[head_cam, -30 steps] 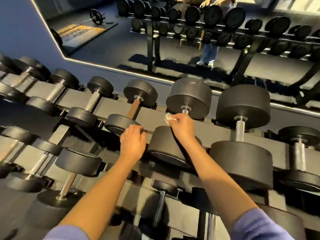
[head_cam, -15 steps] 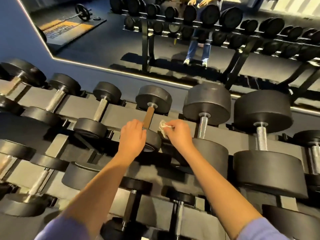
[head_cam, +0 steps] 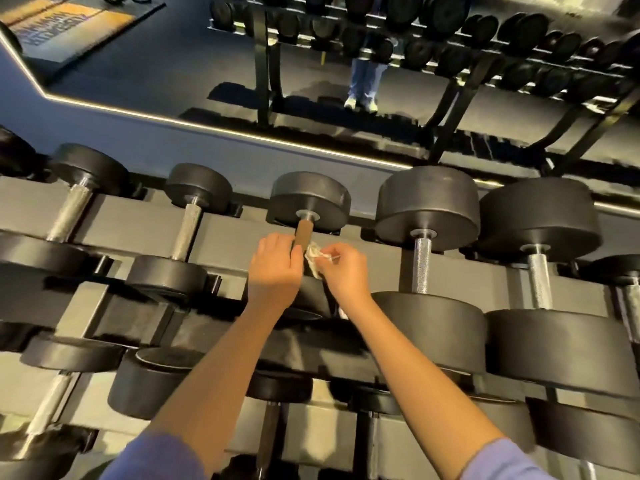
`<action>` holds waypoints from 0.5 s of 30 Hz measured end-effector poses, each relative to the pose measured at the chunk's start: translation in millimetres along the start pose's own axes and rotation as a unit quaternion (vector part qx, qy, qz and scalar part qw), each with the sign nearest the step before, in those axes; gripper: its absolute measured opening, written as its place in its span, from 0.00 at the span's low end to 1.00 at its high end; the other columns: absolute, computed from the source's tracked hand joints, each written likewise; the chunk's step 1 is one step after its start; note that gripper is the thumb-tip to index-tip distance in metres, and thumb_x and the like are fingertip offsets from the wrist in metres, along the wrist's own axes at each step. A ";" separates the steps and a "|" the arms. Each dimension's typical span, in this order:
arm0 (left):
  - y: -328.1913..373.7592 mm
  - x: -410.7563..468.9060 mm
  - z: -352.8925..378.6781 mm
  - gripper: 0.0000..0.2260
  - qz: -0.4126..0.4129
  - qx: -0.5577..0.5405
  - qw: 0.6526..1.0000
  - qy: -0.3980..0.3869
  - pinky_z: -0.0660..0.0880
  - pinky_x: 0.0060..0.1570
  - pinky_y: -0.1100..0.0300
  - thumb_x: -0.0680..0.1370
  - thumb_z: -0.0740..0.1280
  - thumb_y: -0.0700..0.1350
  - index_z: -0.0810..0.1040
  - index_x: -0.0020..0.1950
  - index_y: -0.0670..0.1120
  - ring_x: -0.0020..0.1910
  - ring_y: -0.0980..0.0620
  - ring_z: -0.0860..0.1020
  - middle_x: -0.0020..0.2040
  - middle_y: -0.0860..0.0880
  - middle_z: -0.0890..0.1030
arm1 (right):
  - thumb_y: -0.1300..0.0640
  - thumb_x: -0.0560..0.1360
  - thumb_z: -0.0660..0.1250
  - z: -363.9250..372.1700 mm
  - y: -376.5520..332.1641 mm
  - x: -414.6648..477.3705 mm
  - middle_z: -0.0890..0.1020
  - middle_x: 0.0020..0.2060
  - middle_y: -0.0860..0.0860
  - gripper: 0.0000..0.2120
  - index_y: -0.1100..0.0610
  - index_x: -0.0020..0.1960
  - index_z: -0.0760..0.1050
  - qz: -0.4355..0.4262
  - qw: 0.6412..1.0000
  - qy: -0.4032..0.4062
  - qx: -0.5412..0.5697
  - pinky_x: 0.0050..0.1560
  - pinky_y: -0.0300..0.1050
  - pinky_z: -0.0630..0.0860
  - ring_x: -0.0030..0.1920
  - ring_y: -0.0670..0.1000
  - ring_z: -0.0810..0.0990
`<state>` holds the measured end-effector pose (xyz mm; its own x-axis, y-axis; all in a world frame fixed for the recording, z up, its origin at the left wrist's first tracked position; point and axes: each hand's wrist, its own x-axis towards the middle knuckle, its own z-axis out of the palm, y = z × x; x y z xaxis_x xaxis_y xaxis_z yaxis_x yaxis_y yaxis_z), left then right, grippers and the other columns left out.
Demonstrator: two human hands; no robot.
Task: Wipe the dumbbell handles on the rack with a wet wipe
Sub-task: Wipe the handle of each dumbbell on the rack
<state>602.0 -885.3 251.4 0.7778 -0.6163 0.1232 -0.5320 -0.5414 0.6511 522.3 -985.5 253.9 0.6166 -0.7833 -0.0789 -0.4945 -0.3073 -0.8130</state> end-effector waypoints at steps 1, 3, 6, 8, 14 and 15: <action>0.5 2.7 -0.4 0.16 -0.020 0.001 1.000 -0.008 0.71 0.54 0.49 0.80 0.55 0.49 0.76 0.58 0.42 0.56 0.44 0.73 0.55 0.44 0.77 | 0.59 0.74 0.67 5.6 -1.2 4.0 0.82 0.44 0.53 0.07 0.61 0.50 0.81 -0.001 1.000 0.004 0.000 0.46 0.45 0.75 0.46 0.52 0.79; 0.0 11.2 0.0 0.14 -0.054 0.015 0.998 -0.033 0.69 0.58 0.49 0.81 0.58 0.47 0.75 0.62 0.43 0.60 0.44 0.72 0.60 0.44 0.76 | 0.59 0.75 0.67 13.9 -4.3 14.0 0.82 0.46 0.55 0.08 0.61 0.50 0.81 -0.011 1.000 0.019 0.003 0.44 0.42 0.73 0.47 0.53 0.80; -4.2 21.2 -2.5 0.16 -0.081 0.002 0.995 -0.062 0.68 0.62 0.48 0.81 0.57 0.49 0.74 0.65 0.43 0.64 0.44 0.70 0.64 0.43 0.74 | 0.60 0.75 0.67 20.2 -10.5 35.9 0.80 0.49 0.56 0.09 0.61 0.53 0.80 -0.020 0.998 0.052 -0.007 0.45 0.37 0.69 0.50 0.53 0.79; -4.6 20.2 -4.9 0.17 -0.080 -0.002 0.995 -0.057 0.69 0.62 0.48 0.81 0.57 0.49 0.74 0.65 0.43 0.63 0.44 0.71 0.63 0.43 0.75 | 0.60 0.76 0.66 24.1 -14.5 49.7 0.79 0.52 0.56 0.10 0.61 0.56 0.80 -0.015 0.998 0.064 -0.007 0.47 0.37 0.68 0.52 0.54 0.78; -0.6 17.0 -7.9 0.15 -0.065 0.032 0.996 -0.053 0.71 0.55 0.52 0.82 0.53 0.48 0.75 0.60 0.43 0.55 0.47 0.73 0.56 0.45 0.76 | 0.60 0.74 0.65 31.4 -13.5 54.2 0.77 0.31 0.51 0.10 0.58 0.34 0.77 0.013 0.999 -0.012 0.036 0.31 0.37 0.63 0.32 0.45 0.73; -1.6 18.5 -6.9 0.17 -0.072 0.041 0.995 -0.056 0.72 0.53 0.52 0.82 0.51 0.50 0.76 0.54 0.44 0.52 0.47 0.75 0.52 0.46 0.77 | 0.61 0.73 0.64 30.4 -10.7 52.2 0.74 0.26 0.50 0.12 0.57 0.31 0.75 0.014 0.999 -0.029 0.033 0.28 0.37 0.61 0.27 0.43 0.70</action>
<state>619.5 -891.9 257.8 0.8078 -0.5869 -0.0547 -0.4471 -0.6705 0.5921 578.3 -1006.7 241.0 0.6392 -0.7572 -0.1340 -0.4720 -0.2488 -0.8458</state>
